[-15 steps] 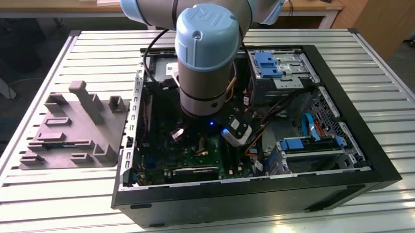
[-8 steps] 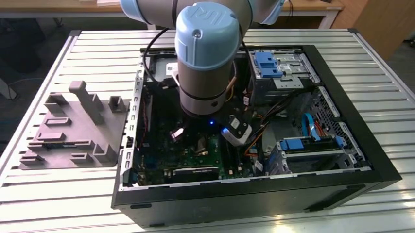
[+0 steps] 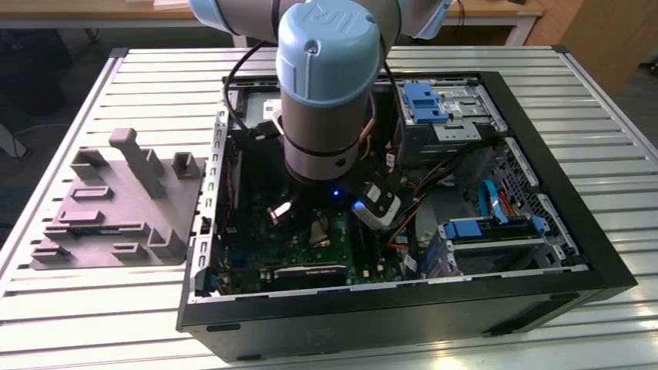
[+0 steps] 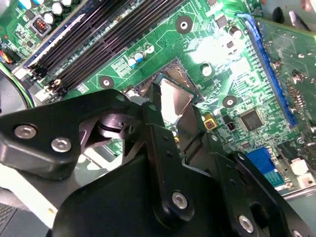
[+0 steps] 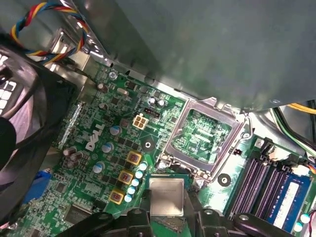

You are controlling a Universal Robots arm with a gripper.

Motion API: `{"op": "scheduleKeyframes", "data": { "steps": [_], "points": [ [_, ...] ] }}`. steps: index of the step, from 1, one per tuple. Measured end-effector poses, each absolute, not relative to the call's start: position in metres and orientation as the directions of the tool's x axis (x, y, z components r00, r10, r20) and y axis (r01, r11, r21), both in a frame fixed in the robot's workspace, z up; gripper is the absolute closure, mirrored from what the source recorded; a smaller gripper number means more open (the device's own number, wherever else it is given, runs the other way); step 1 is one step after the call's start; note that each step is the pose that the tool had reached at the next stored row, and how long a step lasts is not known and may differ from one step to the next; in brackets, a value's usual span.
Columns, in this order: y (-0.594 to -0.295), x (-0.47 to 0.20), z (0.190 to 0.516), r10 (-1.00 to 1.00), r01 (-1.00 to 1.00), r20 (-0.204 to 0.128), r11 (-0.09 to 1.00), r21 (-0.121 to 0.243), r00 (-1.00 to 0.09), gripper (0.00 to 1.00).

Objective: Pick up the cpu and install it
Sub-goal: 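Place the cpu into insertion slot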

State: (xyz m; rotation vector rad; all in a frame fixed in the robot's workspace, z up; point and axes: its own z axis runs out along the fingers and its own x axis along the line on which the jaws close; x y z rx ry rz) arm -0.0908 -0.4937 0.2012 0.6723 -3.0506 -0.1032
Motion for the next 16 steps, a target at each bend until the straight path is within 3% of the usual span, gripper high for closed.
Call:
{"op": "scheduleKeyframes", "data": {
  "steps": [7,8,13,14,16],
  "points": [
    [-0.4950,-0.0915,0.2008,-0.440,-0.439,0.002,0.896,0.068,-0.898,0.58],
    [-0.4950,-0.0915,0.2007,-0.440,-0.439,0.001,0.896,0.068,-0.898,0.52],
    [-0.4951,-0.0915,0.2000,-0.440,-0.439,0.001,0.896,0.068,-0.898,0.51],
    [-0.4950,-0.0915,0.1995,-0.440,-0.439,0.001,0.896,0.068,-0.898,0.45],
    [-0.4950,-0.0915,0.1980,-0.440,-0.439,0.001,0.896,0.068,-0.898,0.45]
  ]
}}
